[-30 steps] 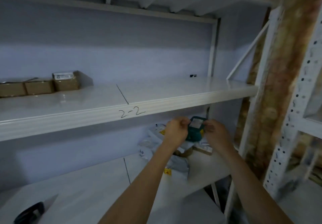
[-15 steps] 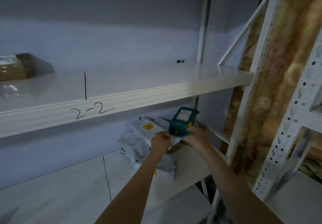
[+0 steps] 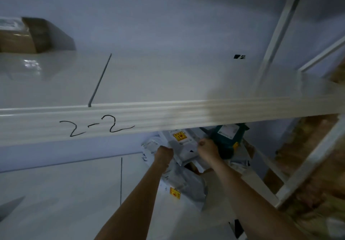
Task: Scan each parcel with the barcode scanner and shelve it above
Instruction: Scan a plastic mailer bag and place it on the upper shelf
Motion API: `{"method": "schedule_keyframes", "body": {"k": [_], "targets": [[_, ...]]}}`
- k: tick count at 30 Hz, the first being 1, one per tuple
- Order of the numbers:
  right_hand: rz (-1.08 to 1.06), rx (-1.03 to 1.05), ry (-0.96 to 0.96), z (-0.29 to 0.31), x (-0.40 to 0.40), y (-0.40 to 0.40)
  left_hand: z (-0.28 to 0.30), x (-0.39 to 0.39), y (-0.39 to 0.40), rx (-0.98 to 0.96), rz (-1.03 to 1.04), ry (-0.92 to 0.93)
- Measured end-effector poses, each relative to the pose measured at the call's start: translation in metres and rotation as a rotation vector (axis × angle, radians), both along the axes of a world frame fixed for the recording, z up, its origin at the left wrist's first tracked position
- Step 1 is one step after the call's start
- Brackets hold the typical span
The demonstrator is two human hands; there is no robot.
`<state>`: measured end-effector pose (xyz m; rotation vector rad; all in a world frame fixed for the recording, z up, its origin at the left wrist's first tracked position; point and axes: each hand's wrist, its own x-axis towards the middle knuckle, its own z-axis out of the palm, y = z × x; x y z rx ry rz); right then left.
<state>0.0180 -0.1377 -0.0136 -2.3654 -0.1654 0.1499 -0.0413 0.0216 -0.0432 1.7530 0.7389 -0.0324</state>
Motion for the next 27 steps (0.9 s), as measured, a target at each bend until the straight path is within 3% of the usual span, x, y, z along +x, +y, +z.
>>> {"method": "schedule_keyframes", "body": {"k": [6,9,13,15,18,22,27], "targets": [[0.151,-0.139,0.163,-0.016,0.032,0.012,-0.005,0.001,-0.01,-0.388,0.046,0.012],[0.162,-0.219,0.216,-0.024,0.042,0.012,-0.008,0.007,-0.011,-0.41,0.018,0.026],[0.163,-0.22,0.164,-0.031,0.048,0.011,-0.014,0.018,-0.016,-0.391,0.149,-0.033],[0.137,-0.113,0.183,-0.033,0.048,0.009,-0.015,0.018,-0.016,-0.462,0.227,-0.117],[0.119,0.187,0.284,-0.031,0.047,0.009,-0.007,0.004,-0.009,-0.61,0.119,-0.18],[0.244,0.664,0.646,-0.027,0.041,0.008,-0.001,-0.027,0.005,-0.668,-0.054,-0.197],[0.495,0.735,0.832,-0.049,0.019,0.024,-0.013,-0.066,0.027,-0.653,-0.093,-0.253]]}}
